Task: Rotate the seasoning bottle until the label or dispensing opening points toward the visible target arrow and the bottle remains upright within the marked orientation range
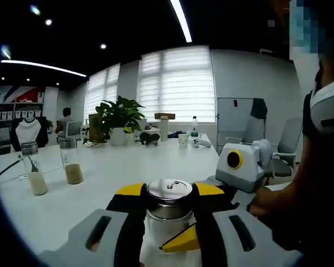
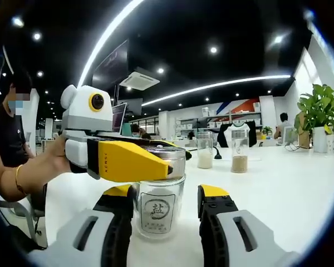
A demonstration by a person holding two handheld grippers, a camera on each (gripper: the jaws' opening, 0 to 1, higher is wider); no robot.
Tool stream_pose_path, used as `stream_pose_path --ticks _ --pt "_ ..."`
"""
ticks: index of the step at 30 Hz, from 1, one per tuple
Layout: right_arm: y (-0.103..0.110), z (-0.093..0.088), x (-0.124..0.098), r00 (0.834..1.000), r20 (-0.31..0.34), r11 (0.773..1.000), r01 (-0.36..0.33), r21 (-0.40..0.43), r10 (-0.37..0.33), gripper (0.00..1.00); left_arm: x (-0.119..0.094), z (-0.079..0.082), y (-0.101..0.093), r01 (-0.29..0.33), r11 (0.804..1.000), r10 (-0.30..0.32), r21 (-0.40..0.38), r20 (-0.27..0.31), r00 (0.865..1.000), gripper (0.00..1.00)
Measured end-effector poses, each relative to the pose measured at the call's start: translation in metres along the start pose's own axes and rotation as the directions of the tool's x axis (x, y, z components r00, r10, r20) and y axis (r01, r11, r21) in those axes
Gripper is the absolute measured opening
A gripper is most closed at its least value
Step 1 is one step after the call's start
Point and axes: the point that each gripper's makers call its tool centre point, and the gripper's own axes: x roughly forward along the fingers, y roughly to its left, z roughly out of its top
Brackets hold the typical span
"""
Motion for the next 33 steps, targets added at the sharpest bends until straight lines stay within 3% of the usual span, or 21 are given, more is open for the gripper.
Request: stream_pose_path --ticks 3,7,9,21,27,30,33 --pt "-0.001 0.003 -0.001 1.0 0.024 1.0 -0.009 0.027 0.009 0.43 -0.001 0.005 0.0 0.021 0.999 -0.02 -0.04 0.026 0.999 0.34" --pt "0.003 0.003 0.0 0.999 0.02 0.999 -0.031 0.021 0.031 0.4 -0.001 0.003 -0.004 0.037 0.999 -0.036 -0.032 0.023 0.999 0.34" --pt "0.008 0.002 0.001 0.998 0.013 0.999 -0.055 0.002 0.055 0.33 0.0 0.002 -0.003 0.036 0.999 -0.035 -0.03 0.02 0.999 0.34" --pt "0.008 0.002 -0.001 0.999 0.004 0.999 -0.041 0.007 0.041 0.33 0.0 -0.001 -0.003 0.01 1.0 -0.01 -0.016 -0.002 1.0 0.34" --pt "0.005 -0.001 -0.001 1.0 -0.017 1.0 -0.015 -0.024 0.014 0.33 0.001 -0.004 0.0 -0.033 0.999 0.033 -0.039 -0.007 0.999 0.34" --pt "0.004 -0.001 -0.001 1.0 -0.019 1.0 -0.005 -0.018 0.005 0.32 0.002 -0.006 0.004 -0.084 0.988 0.081 -0.132 -0.026 0.996 0.35" --pt "0.0 -0.001 -0.002 1.0 -0.018 1.0 0.017 -0.017 -0.017 0.32 0.004 -0.005 0.007 -0.132 0.982 0.129 -0.133 -0.033 0.991 0.35"
